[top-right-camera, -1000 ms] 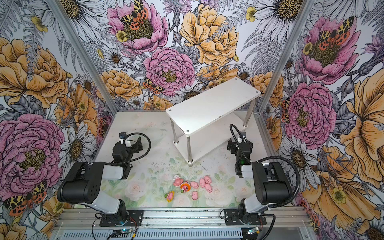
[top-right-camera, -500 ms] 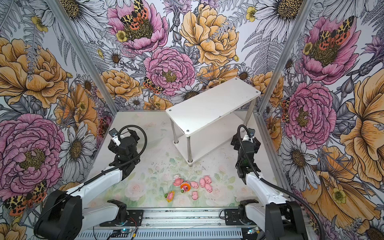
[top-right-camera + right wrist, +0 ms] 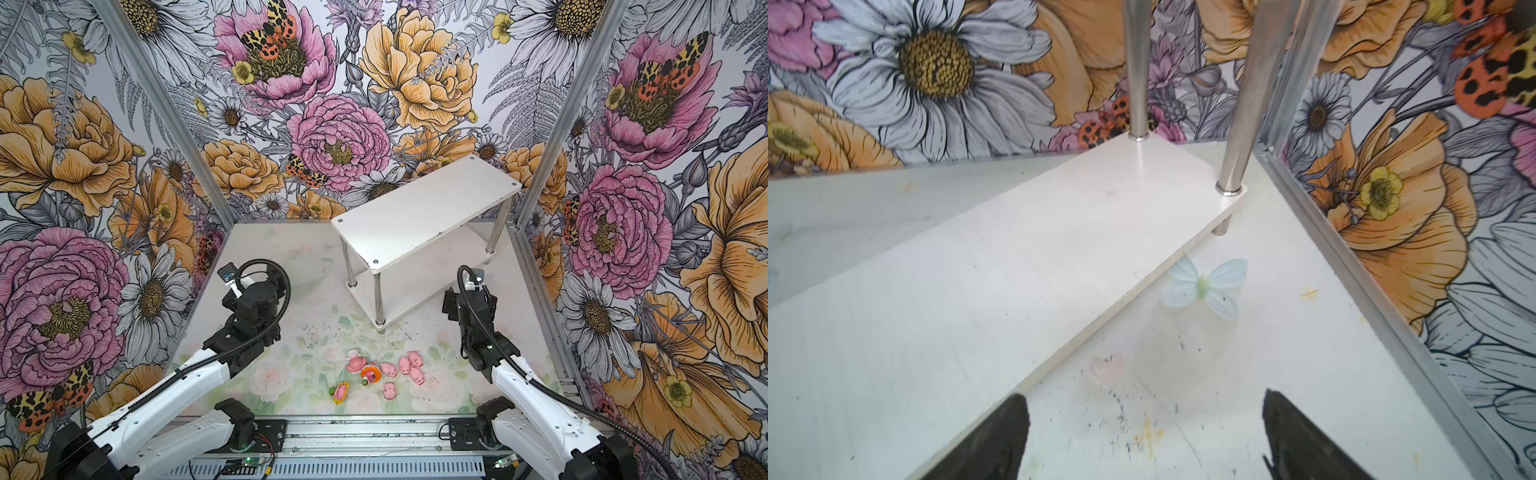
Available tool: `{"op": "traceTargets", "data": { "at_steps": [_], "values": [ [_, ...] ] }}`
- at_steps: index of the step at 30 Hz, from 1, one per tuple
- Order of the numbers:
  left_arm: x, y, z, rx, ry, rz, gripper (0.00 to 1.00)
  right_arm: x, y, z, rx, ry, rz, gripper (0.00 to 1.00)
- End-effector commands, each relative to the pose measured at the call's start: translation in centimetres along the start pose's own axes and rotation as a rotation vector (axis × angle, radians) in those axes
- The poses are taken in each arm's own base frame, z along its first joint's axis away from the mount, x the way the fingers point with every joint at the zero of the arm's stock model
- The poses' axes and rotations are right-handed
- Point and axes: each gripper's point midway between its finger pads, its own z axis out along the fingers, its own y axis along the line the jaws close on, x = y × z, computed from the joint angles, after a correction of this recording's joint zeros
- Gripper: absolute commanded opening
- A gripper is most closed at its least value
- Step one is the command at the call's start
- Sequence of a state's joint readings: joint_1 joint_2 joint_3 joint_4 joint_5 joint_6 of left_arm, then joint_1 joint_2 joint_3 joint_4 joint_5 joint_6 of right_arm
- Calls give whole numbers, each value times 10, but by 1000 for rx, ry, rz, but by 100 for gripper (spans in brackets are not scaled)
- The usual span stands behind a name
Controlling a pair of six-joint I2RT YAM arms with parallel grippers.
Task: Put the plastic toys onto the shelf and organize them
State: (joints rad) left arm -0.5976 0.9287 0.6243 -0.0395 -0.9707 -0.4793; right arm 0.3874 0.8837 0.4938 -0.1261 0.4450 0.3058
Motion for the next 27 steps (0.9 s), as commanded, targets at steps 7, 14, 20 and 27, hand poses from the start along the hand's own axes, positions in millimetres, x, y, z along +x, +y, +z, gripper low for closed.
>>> {"op": "traceTargets", "data": {
  "at_steps": [7,14,20,27],
  "values": [
    [38,-91,-74,442,179,112,93,-1,49,-24,-211,42,-71,84],
    [59,-144,-124,571,201,218,92,1,70,-33,-339,66,-71,63],
    [70,-194,-156,707,239,276,86,1,73,-34,-360,69,-71,23],
    [78,-222,-169,733,258,264,85,-2,76,-38,-383,65,-50,0]
  ]
}}
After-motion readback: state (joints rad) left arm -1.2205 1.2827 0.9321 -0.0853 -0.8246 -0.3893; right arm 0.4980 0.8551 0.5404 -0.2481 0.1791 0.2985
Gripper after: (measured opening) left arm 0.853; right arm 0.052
